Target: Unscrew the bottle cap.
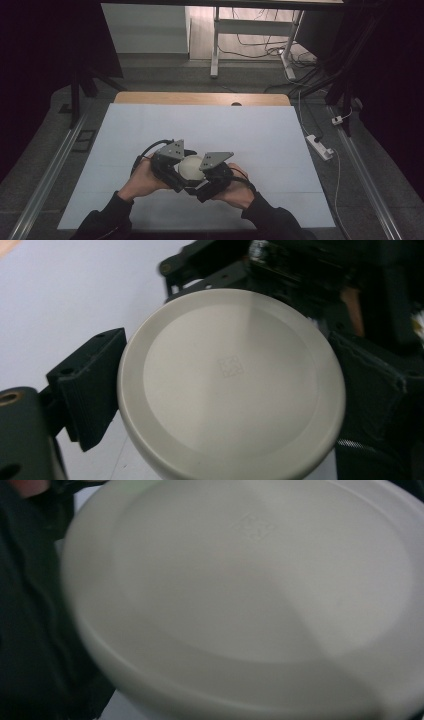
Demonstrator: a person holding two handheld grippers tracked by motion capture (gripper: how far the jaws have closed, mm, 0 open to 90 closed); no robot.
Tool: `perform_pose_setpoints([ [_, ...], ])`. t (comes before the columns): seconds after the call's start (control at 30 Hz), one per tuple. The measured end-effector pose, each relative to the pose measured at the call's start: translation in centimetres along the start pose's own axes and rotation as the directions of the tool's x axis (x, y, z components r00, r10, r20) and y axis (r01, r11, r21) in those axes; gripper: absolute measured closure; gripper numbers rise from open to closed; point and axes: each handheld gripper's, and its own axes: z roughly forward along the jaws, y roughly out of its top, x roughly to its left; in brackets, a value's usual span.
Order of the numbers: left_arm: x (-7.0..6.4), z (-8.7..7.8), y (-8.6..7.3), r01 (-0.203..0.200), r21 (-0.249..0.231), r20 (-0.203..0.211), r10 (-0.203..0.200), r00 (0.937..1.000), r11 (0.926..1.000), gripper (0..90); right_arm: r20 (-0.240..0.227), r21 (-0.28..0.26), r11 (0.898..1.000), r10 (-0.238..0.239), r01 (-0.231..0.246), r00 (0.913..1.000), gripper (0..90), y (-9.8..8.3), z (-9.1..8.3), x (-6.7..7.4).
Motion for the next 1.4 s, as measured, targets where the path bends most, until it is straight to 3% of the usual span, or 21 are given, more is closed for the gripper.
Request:
perform_pose_setpoints([
  [0.13, -0.4, 0.5, 0.4, 0.065, 0.004, -0.087, -0.064, 0.9941, 0.9979, 8.2, 0.05, 0.002, 0.999, 0.041, -0.042, 0.9979, 6.4, 0.0, 0.1, -0.3],
  [0.3, -0.9, 1.0, 0.8, 0.084, 0.019, -0.161, -0.08, 0.9837, 0.9963, 8.2, 0.098, 0.006, 0.998, 0.067, -0.068, 0.993, 6.4, -0.1, 0.3, -0.5],
  [0.57, -0.6, 0.4, 0.9, 0.107, -0.016, -0.146, -0.109, 0.9834, 0.9941, 8.3, 0.102, 0.008, 0.997, 0.072, -0.073, 0.9922, 6.4, -0.3, 0.4, -0.6],
  [0.93, -0.5, -0.9, 0.9, 0.112, -0.041, -0.18, -0.117, 0.9766, 0.9929, 8.3, 0.097, 0.009, 0.997, 0.075, -0.076, 0.9925, 6.4, -0.5, 0.4, -0.8],
  [1.4, -0.5, -2.4, 0.6, 0.116, -0.07, -0.187, -0.128, 0.9741, 0.9908, 8.3, 0.147, -0.002, 0.995, 0.103, -0.104, 0.9837, 6.3, -1.0, -0.5, -2.1],
])
